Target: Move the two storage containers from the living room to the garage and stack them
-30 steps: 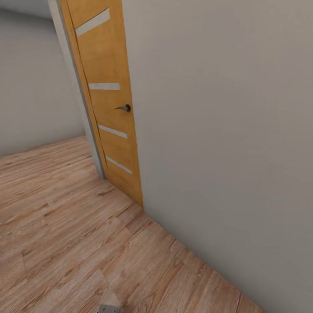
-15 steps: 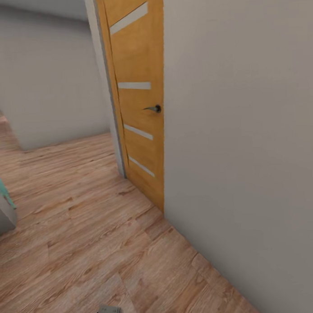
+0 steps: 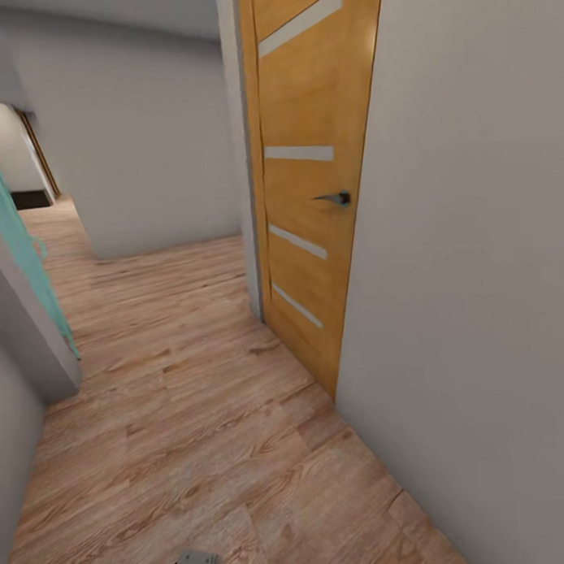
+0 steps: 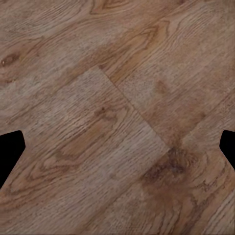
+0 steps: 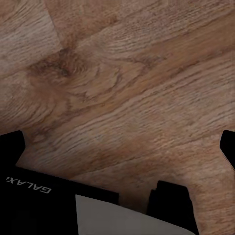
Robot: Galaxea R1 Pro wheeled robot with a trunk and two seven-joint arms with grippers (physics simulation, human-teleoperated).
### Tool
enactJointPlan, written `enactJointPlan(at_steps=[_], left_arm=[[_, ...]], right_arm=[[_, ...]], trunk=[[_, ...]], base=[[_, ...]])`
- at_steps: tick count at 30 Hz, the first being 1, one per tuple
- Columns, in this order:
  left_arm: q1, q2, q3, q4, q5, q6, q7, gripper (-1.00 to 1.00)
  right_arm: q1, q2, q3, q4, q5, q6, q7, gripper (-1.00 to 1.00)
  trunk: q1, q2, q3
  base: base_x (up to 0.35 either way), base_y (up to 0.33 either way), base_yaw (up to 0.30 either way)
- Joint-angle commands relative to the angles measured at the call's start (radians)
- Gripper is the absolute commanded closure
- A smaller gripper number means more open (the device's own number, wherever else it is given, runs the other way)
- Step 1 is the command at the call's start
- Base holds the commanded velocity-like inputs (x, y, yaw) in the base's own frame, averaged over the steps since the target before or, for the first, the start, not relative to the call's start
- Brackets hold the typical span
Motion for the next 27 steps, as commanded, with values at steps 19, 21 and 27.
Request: enactJointPlan(at_steps=[19,21,27], left_arm=[[-0.001,0.000,-0.002,0.001,-0.005,-0.004,0.000,-1.00],[-0.001,0.000,-0.002,0.001,-0.005,-0.004,0.000,-1.00],[-0.001,0.000,-0.002,0.001,-0.005,-0.003,0.000,-1.00]], right_arm=[[-0.001,0.000,0.007,0.003,0.002,-0.005,0.002,-1.00],[-0.001,0.000,0.007,0.003,0.002,-0.005,0.002,-1.00],[-0.001,0.000,0.007,0.003,0.002,-0.005,0.002,-1.00]], trunk=[[0.000,0.000,-0.001],[0.000,0.000,-0.001],[0.000,0.000,-0.001]], base=[[0.229,0.099,0.289],[0.229,0.098,0.289],[0.229,0.092,0.289]])
